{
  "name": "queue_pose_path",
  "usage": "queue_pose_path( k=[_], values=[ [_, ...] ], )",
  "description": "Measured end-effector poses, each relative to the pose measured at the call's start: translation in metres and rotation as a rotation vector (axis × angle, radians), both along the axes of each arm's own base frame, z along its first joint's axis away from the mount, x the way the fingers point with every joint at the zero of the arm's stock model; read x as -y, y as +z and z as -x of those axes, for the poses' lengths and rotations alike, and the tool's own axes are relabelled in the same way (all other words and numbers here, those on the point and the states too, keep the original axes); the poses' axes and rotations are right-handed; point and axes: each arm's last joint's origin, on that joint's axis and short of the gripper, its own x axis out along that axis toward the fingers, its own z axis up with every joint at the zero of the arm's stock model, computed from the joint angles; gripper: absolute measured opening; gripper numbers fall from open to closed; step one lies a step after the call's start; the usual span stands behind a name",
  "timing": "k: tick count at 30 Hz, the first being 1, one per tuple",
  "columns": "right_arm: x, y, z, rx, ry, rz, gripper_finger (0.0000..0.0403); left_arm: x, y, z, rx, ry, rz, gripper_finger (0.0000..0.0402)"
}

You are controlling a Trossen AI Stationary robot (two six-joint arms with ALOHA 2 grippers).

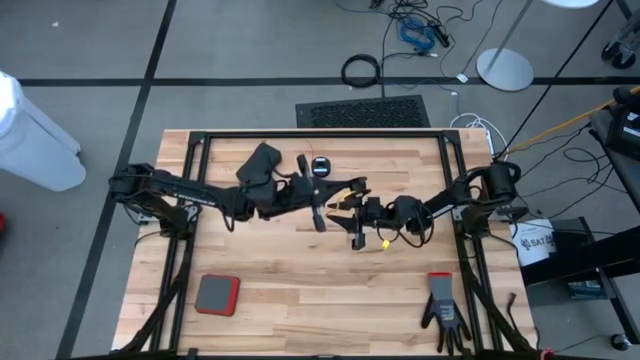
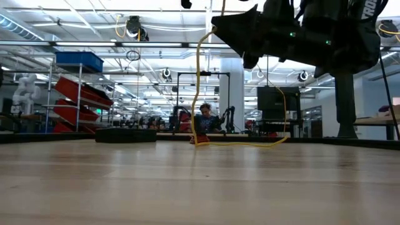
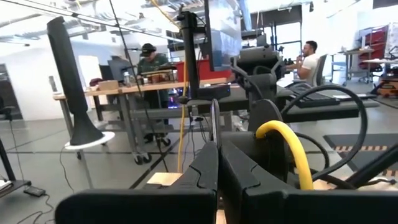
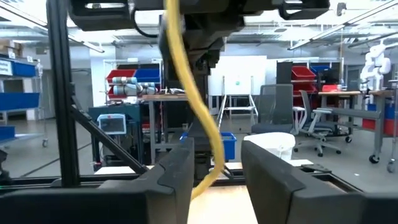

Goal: Coil cords
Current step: Coil the yellow wire onto the black spool

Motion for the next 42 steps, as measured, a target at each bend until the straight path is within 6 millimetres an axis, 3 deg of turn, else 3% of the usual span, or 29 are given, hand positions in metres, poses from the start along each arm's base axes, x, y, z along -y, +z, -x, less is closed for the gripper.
queue_pose_path(
  k=[5,7,14,19,23,34,42],
  values=[
    [0.003,0.001,0.001,-0.001,-0.018,0.027,0.0024,0.005,-0.003,0.000,-0.033,-0.013,-0.003,0.0000],
    [0.005,-0.002,0.003,-0.025,-0.040,0.024,0.0009,0.006,-0.005,0.001,-0.073,-0.017,-0.006,0.0000],
    [0.019,-0.008,0.027,-0.102,-0.144,-0.065,0.0003,0.006,0.008,0.026,-0.221,-0.025,-0.022,0.0000],
    [0.025,0.003,0.048,-0.079,-0.186,-0.101,0.0002,0.005,0.003,0.034,-0.336,-0.022,-0.008,0.0000],
    [0.023,0.019,0.053,-0.064,-0.170,-0.106,0.0001,0.004,-0.009,0.032,-0.431,0.059,-0.050,0.0000],
    [0.011,0.050,0.036,-0.195,-0.167,-0.134,0.0000,0.009,-0.037,0.012,-0.543,0.356,-0.307,0.0000],
    [0.008,0.058,0.028,-0.242,-0.221,-0.147,0.0000,0.012,-0.050,0.002,-0.585,0.519,-0.416,0.0000]
  ],
)
